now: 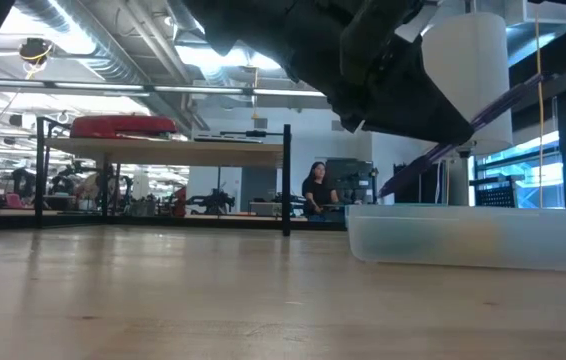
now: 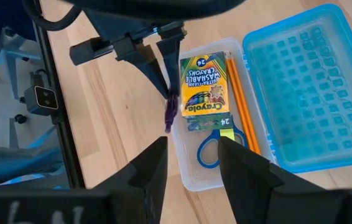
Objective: Pack school essentials
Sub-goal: Put the purple pen into the blue supply box
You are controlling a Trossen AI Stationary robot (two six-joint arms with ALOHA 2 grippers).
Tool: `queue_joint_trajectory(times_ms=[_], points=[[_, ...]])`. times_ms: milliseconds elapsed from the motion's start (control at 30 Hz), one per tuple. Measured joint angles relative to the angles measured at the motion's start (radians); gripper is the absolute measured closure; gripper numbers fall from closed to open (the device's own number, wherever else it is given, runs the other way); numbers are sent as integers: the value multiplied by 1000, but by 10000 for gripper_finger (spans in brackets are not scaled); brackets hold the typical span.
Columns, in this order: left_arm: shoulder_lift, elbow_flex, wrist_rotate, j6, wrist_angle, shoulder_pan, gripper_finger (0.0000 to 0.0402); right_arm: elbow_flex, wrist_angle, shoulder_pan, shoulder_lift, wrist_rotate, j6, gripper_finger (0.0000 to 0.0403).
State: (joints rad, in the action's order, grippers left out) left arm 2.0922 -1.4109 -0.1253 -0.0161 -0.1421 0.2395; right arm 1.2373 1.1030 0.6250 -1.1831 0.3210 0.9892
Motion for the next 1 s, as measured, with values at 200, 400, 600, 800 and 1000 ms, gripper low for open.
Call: queue_joint_trajectory(times_ms=[200,400,600,800,1000], points=[[0,0,0,1,8,0,363,0,-1,0,0,0,0,260],[0,0,13,1,20,-2,363,0,-2,0,0,0,0,260],[0,0,12,0,25,-2,363,0,-2,0,0,0,0,260],[0,0,12,-5,30,-2,363,0,-2,0,0,0,0,260],[0,0,12,-35,36,-2,363,0,-3,0,0,0,0,260]])
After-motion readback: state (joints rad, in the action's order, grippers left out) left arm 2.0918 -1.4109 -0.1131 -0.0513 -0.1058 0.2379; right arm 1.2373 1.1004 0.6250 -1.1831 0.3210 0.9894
